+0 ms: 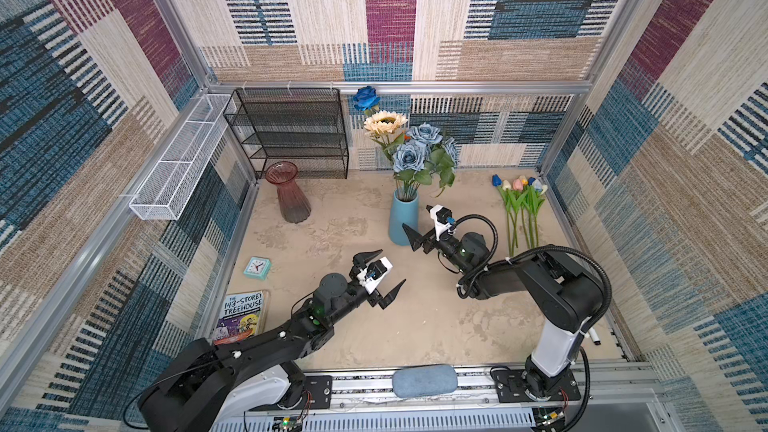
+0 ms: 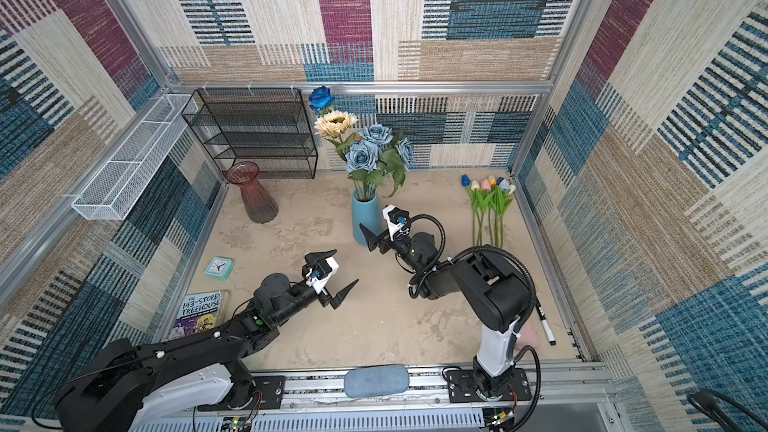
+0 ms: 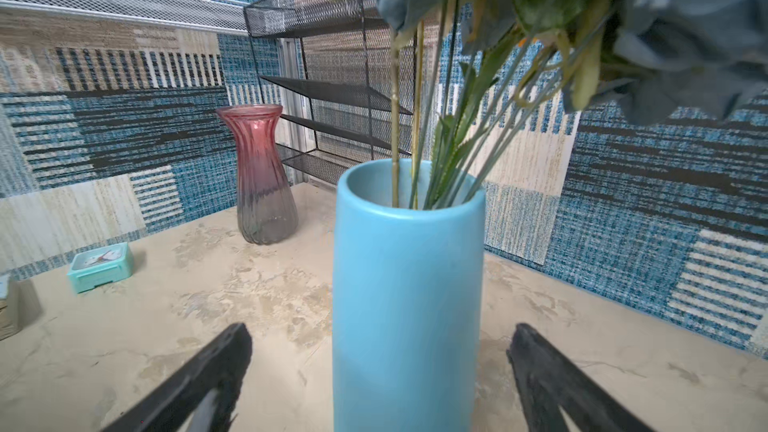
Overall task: Arrange the flowers into the vase
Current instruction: 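Grasp the light-blue vase with the left gripper while the right arm draws back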
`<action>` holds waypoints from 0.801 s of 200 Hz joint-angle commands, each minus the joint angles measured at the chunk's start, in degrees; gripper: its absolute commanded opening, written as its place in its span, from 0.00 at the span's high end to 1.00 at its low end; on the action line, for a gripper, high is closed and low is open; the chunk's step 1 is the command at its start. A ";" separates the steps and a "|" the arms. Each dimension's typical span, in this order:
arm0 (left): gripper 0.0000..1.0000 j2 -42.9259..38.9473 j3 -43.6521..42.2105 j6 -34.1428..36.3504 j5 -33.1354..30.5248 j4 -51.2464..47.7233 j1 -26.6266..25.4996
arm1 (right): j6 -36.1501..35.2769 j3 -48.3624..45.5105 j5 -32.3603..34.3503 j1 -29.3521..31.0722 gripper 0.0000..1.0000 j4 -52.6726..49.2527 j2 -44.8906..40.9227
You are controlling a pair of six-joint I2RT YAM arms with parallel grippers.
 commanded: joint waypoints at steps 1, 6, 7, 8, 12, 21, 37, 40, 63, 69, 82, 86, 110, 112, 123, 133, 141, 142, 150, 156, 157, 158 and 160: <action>0.01 6.69 4.64 -0.97 -0.24 7.69 2.28 | 0.71 -5.21 1.86 0.09 0.00 8.46 -4.67; 0.01 9.05 6.14 -1.46 0.50 8.99 2.94 | 0.60 -6.47 2.61 0.09 0.00 8.60 -6.22; 0.01 9.54 6.39 -1.57 0.60 9.27 3.07 | 0.56 -6.72 2.78 0.09 0.00 8.62 -6.53; 0.01 10.05 6.64 -1.67 0.65 9.54 3.22 | 0.55 -6.93 2.96 0.09 0.00 8.63 -6.86; 0.01 11.82 7.70 -2.17 0.85 10.55 3.63 | 0.47 -7.87 3.66 0.08 0.00 8.56 -7.95; 0.01 15.99 10.09 -3.34 1.69 12.96 4.49 | 0.37 -10.14 5.12 0.09 0.00 8.80 -10.71; 0.01 22.84 14.32 -4.72 2.12 16.34 5.28 | -0.24 -13.85 6.08 0.09 0.00 8.01 -15.82; 0.01 23.96 15.17 -4.90 2.11 16.78 5.37 | -0.48 -14.41 6.16 0.09 0.00 7.46 -16.92; 0.01 30.74 20.34 -6.43 0.13 19.43 5.82 | -0.15 -18.83 7.08 0.09 0.00 2.57 -25.94; 0.01 31.91 21.36 -6.88 -0.21 19.73 6.00 | -0.55 -19.69 6.03 0.09 0.00 0.76 -28.25; 0.01 34.07 23.89 -7.44 -0.42 19.57 6.11 | -0.59 -20.69 3.91 0.09 0.00 -4.84 -33.32; 0.01 34.61 24.53 -7.45 -0.53 19.22 6.12 | -0.33 -21.06 3.48 0.09 0.00 -6.07 -34.85; 0.01 37.40 28.02 -8.66 -3.36 18.95 6.26 | 1.34 -25.38 1.80 0.09 0.00 -9.73 -43.92; 0.01 37.62 28.26 -8.70 -3.46 18.95 6.27 | 1.39 -25.59 1.79 0.09 0.00 -10.19 -44.56; 0.01 38.74 29.72 -8.99 -3.96 18.64 6.32 | 1.25 -26.66 1.64 0.09 0.00 -12.36 -47.65; 0.01 39.65 30.80 -9.37 -5.02 18.43 6.28 | 1.31 -27.91 2.43 0.08 0.00 -13.12 -49.75; 0.01 40.43 31.60 -9.52 -5.40 18.43 6.34 | 1.79 -29.42 3.50 0.08 0.00 -11.82 -51.09; 0.01 40.52 31.69 -9.51 -5.43 18.38 6.31 | 1.82 -29.67 3.58 0.09 0.00 -11.70 -51.20; 0.01 41.19 32.42 -9.65 -5.63 18.42 6.36 | 1.98 -31.23 4.01 0.09 0.00 -8.97 -51.65; 0.01 41.47 32.58 -9.64 -5.63 18.83 6.41 | 1.77 -31.74 4.17 0.09 0.00 -7.95 -51.62; 0.01 41.53 32.62 -9.62 -5.63 18.89 6.38 | 1.72 -31.75 4.18 0.09 0.00 -7.91 -51.59; 0.01 41.55 32.59 -9.61 -5.63 18.92 6.37 | 1.65 -31.75 4.14 0.09 0.00 -7.90 -51.54; 0.01 41.58 32.57 -9.60 -5.63 19.08 6.36 | 1.54 -31.69 4.22 0.09 0.00 -8.10 -51.41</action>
